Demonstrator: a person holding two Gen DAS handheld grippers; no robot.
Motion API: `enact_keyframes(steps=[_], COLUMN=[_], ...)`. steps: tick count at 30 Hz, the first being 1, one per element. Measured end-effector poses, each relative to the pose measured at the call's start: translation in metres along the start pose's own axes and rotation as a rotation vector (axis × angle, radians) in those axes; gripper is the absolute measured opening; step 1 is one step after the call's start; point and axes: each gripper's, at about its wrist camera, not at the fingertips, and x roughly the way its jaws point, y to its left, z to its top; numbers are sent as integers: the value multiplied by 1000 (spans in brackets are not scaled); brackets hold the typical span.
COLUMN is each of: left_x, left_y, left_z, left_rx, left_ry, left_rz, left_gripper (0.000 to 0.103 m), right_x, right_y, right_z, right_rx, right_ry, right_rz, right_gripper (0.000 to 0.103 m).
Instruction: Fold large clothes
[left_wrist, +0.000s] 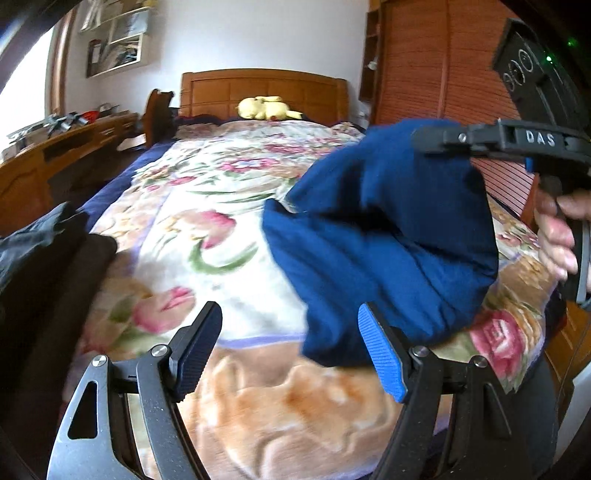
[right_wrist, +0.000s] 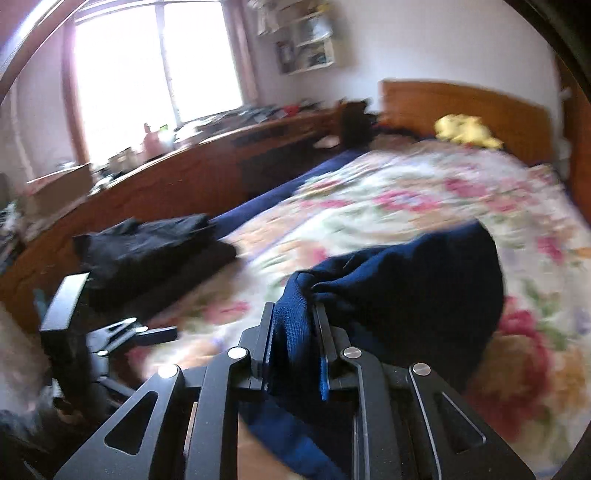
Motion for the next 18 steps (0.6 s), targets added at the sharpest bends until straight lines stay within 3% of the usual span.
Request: enact_keyframes(steps=[5, 6, 12, 18], left_x=[0, 1, 1, 0], left_y=[17, 18, 12, -7], left_z=[-4, -5, -4, 0], left_rx=[-32, -33, -19, 16], left_ry=[7, 8, 0, -3], left_rz=[13, 13, -6, -30], left_gripper=[77, 77, 77, 77], right_x=[34, 36, 25, -5], right_y=[20, 19, 8, 3], right_z=[-4, -3, -4, -35], right_rx=[-6, -12, -26, 3], right_ry=[60, 66, 60, 80], right_rz=[100, 84, -52, -185], right_gripper=[28, 33, 34, 34])
